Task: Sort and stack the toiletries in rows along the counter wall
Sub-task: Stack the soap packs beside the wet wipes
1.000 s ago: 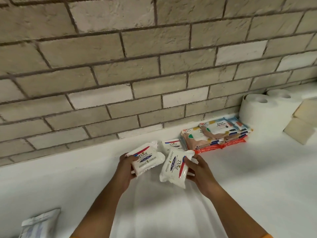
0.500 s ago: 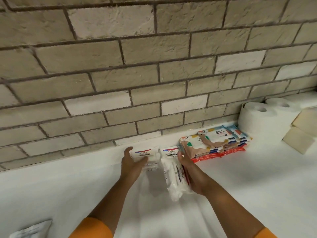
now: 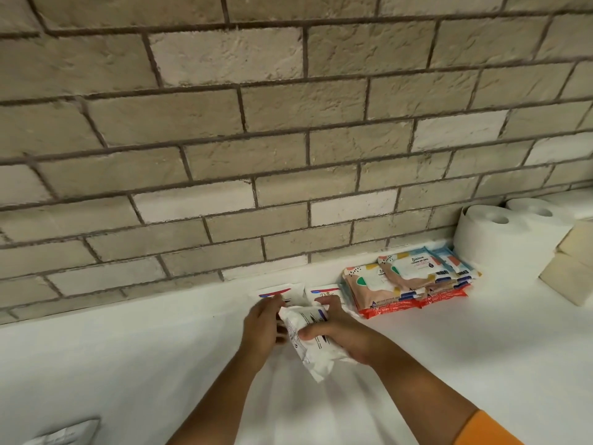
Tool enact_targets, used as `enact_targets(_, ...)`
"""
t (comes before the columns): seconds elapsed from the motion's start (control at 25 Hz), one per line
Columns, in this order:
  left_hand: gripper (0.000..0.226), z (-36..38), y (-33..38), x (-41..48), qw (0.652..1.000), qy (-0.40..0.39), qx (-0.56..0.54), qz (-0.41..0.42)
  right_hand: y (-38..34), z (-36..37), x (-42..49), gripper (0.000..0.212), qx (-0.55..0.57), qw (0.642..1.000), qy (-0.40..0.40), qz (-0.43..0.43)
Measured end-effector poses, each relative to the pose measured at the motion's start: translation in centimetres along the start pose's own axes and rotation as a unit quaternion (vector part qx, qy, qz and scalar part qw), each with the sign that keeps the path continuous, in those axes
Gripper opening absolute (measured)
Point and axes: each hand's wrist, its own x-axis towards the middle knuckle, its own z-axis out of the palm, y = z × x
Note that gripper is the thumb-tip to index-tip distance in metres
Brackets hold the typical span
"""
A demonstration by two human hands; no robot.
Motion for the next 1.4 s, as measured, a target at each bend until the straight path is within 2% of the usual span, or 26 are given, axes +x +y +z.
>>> enact_targets(0.04, 0.033, 0.2, 0.9, -1.1, 0.993, -0.078, -0.019, -0.084, -0.4, -0.1, 0.0, 0.092, -0.085, 0.996, 0.012, -0.013)
enact_targets(0.08, 0.036, 0.2, 1.1, -1.9, 0.982, -0.135, -0.031, -0.127, -0.8, -0.2, 0.1, 0.092, -0.181, 0.983, 0.019, -0.026)
enact_targets(0.12, 0.032, 0.4, 0.7, -2.2, 0.978, -0.157, -0.045, -0.13, -1.3, -0.2, 0.0, 0.094, -0.265, 0.963, 0.013, -0.039)
enact_targets(0.2, 0.029, 0.8, -0.5, -2.6, 0.984, -0.141, -0.078, -0.08, -2.0, -0.2, 0.1, 0.101, -0.385, 0.921, -0.019, -0.059)
enact_targets(0.28, 0.029, 1.5, -1.7, -2.6, 0.984, -0.116, -0.129, -0.043, -2.5, -0.3, 0.3, 0.108, -0.449, 0.89, -0.041, -0.073)
enact_targets(0.44, 0.026, 2.3, -1.7, -2.0, 0.979, -0.097, -0.171, -0.049, -4.2, -1.5, 0.7, 0.089, -0.478, 0.869, -0.016, -0.125)
enact_targets(0.52, 0.026, 1.8, -1.6, -1.1, 0.99, -0.013, -0.139, -0.023, -5.1, -2.5, 1.2, 0.082, -0.496, 0.858, 0.007, -0.137)
enact_targets(0.6, 0.015, 0.6, -2.3, 0.4, 0.988, 0.115, 0.041, 0.089, -5.2, -3.5, 1.9, 0.08, -0.507, 0.849, 0.02, -0.149)
enact_targets(0.64, 0.022, 0.0, -2.7, 1.1, 0.961, 0.139, 0.187, 0.148, -5.1, -4.0, 2.4, 0.079, -0.514, 0.844, 0.02, -0.152)
enact_targets(0.68, 0.036, -0.3, -3.1, 1.7, 0.92, 0.129, 0.323, 0.182, -4.9, -4.3, 2.8, 0.077, -0.529, 0.835, 0.015, -0.152)
enact_targets(0.72, 0.048, -0.3, -3.5, 2.3, 0.884, 0.11, 0.417, 0.18, -4.7, -4.7, 3.4, 0.076, -0.55, 0.821, 0.008, -0.152)
enact_targets(0.76, 0.053, -0.2, -3.8, 2.6, 0.859, 0.096, 0.472, 0.17, -4.5, -5.0, 3.9, 0.074, -0.574, 0.805, 0.003, -0.151)
enact_targets(0.8, 0.052, -0.1, -4.1, 2.9, 0.85, 0.087, 0.493, 0.166, -4.1, -5.2, 4.5, 0.07, -0.597, 0.788, 0.002, -0.15)
enact_targets(0.92, 0.043, -0.4, -4.9, 3.7, 0.878, 0.072, 0.436, 0.183, -3.1, -5.7, 5.6, 0.057, -0.641, 0.753, 0.028, -0.145)
enact_targets(1.04, 0.044, -1.0, -5.4, 4.3, 0.903, 0.063, 0.372, 0.203, -2.3, -6.0, 6.2, 0.059, -0.653, 0.742, 0.069, -0.136)
enact_targets(1.2, 0.058, -1.0, -5.5, 4.4, 0.894, 0.026, 0.395, 0.209, -1.8, -5.8, 6.4, 0.061, -0.669, 0.726, 0.087, -0.131)
enact_targets(1.4, 0.054, -0.1, -5.4, 4.8, 0.889, 0.022, 0.415, 0.193, -0.7, -5.7, 6.1, 0.059, -0.655, 0.735, 0.126, -0.125)
